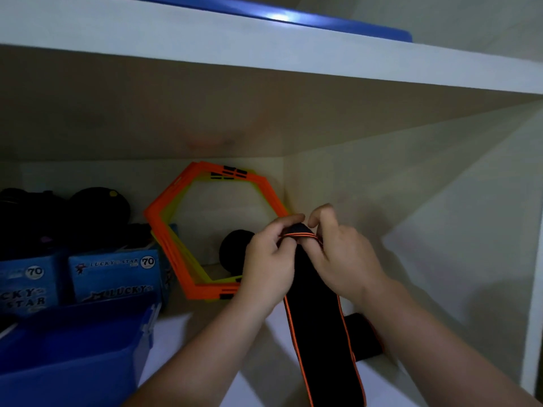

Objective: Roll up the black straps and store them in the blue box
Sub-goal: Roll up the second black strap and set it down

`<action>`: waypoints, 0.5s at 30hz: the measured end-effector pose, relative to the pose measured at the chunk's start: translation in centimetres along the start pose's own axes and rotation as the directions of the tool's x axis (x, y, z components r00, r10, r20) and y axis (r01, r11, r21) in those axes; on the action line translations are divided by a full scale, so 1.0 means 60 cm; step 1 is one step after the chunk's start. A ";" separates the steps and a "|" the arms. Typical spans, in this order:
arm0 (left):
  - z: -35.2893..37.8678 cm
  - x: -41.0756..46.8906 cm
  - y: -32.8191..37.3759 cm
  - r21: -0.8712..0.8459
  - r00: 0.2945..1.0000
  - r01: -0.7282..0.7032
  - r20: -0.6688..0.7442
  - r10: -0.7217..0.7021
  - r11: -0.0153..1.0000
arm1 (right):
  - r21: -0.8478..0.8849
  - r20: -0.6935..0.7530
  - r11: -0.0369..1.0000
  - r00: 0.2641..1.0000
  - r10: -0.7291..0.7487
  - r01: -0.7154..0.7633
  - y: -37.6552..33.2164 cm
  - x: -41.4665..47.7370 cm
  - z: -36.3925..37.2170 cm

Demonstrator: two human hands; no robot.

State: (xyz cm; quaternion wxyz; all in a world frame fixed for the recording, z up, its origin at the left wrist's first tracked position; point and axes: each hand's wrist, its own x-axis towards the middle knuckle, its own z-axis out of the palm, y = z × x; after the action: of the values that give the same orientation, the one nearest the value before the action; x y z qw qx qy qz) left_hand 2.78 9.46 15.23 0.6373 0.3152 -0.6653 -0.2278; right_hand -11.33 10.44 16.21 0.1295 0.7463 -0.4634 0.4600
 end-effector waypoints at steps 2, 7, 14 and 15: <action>-0.009 0.007 -0.005 0.072 0.999 -0.003 -0.047 0.007 0.997 | 0.142 -0.005 0.989 1.000 -0.028 0.029 0.006 -0.004 -0.011; -0.030 0.013 -0.013 0.246 0.984 -0.178 0.019 0.179 0.953 | 0.151 -0.115 0.975 0.983 -0.144 0.160 0.015 0.004 -0.022; -0.066 0.032 -0.019 0.540 0.903 -0.412 0.137 0.407 0.733 | 0.130 -0.110 0.975 0.980 -0.169 0.183 -0.014 0.034 -0.018; -0.068 0.035 -0.018 0.550 0.903 -0.411 0.137 0.406 0.728 | 0.128 -0.103 0.979 0.984 -0.144 0.157 -0.017 0.039 -0.019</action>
State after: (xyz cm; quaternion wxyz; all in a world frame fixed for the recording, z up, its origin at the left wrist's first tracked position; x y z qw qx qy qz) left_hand 6.98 7.60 16.28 0.5464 0.3348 -0.7575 0.1244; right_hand -10.79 10.35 18.95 0.1342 0.7640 -0.3666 0.5137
